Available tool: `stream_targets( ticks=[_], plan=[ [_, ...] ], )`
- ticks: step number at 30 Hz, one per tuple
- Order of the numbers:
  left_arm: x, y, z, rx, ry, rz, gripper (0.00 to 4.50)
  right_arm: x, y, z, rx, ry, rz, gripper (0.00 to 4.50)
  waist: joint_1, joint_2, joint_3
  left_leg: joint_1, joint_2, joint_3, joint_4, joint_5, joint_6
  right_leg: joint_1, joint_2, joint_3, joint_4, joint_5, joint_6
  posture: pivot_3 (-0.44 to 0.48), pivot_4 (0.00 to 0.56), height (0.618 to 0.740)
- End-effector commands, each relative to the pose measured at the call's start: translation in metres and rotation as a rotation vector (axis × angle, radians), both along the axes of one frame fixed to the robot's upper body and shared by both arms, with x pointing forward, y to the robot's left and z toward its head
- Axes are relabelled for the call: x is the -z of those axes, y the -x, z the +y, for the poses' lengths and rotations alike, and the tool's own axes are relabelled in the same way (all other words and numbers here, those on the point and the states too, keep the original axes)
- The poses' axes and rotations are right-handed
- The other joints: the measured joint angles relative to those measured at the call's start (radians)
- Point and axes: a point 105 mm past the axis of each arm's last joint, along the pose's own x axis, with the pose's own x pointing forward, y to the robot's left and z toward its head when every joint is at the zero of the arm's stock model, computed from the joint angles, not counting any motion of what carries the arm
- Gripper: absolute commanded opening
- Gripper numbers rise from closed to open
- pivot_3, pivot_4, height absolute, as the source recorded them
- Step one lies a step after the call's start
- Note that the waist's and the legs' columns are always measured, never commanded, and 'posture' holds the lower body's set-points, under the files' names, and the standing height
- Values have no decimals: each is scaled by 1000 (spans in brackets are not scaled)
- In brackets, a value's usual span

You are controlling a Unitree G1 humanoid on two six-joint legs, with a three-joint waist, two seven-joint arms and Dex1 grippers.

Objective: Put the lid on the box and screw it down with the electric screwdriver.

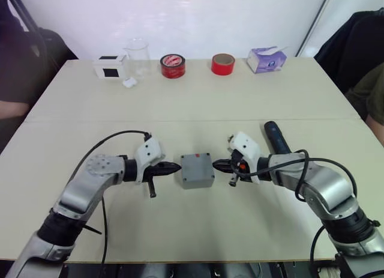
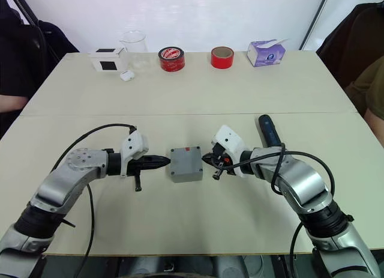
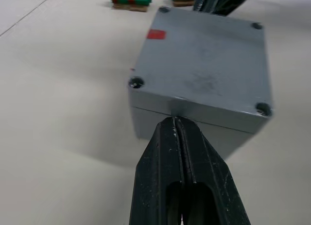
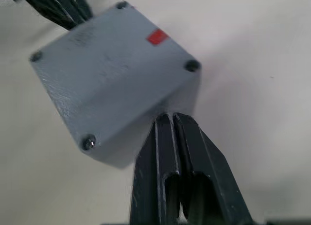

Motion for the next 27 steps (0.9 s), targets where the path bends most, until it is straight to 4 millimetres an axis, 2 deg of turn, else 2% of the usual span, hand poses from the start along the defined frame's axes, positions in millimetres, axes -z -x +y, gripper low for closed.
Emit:
stream_targets(
  ticks=[1,4,8,13,18,21,24,27],
  plan=[
    [-7,-5,-11,29,19,-48,0,-9,17,15,-105,-25,1,53,0,0,0,0,0,0,0,0,0,0,0,0,0,0,0,0,150,740],
    [-8,-12,-20,31,33,-62,0,-11,28,19,-155,-41,41,53,2,0,0,0,0,0,0,0,0,0,0,0,0,0,0,0,150,740],
    [-8,-20,-24,15,42,-81,0,-14,34,15,-169,-28,51,53,1,0,0,0,0,0,1,0,0,0,0,0,1,0,0,0,150,740],
    [-7,-20,-18,3,30,-87,0,-19,29,3,-131,14,4,53,-1,0,0,0,0,0,1,0,0,0,0,0,1,0,0,0,150,740],
    [-1,-2,12,11,-50,-44,0,-30,13,-15,-60,34,-69,53,-6,-1,0,0,0,0,1,0,0,0,-1,0,1,0,0,0,150,740],
    [1,9,20,32,-73,-18,0,-32,5,-19,-33,29,-90,53,-1,-1,0,0,1,0,1,0,0,0,-1,0,1,0,0,0,150,740],
    [5,37,26,114,-81,68,0,-30,-11,-13,-16,1,-106,53,-4,-2,0,0,1,0,1,0,0,0,-1,0,1,0,0,0,150,740],
    [6,37,20,109,-79,62,0,-23,-15,-5,-32,-9,-97,53,1,-2,0,1,0,0,1,0,0,0,-2,1,2,0,0,0,150,740]
  ],
)
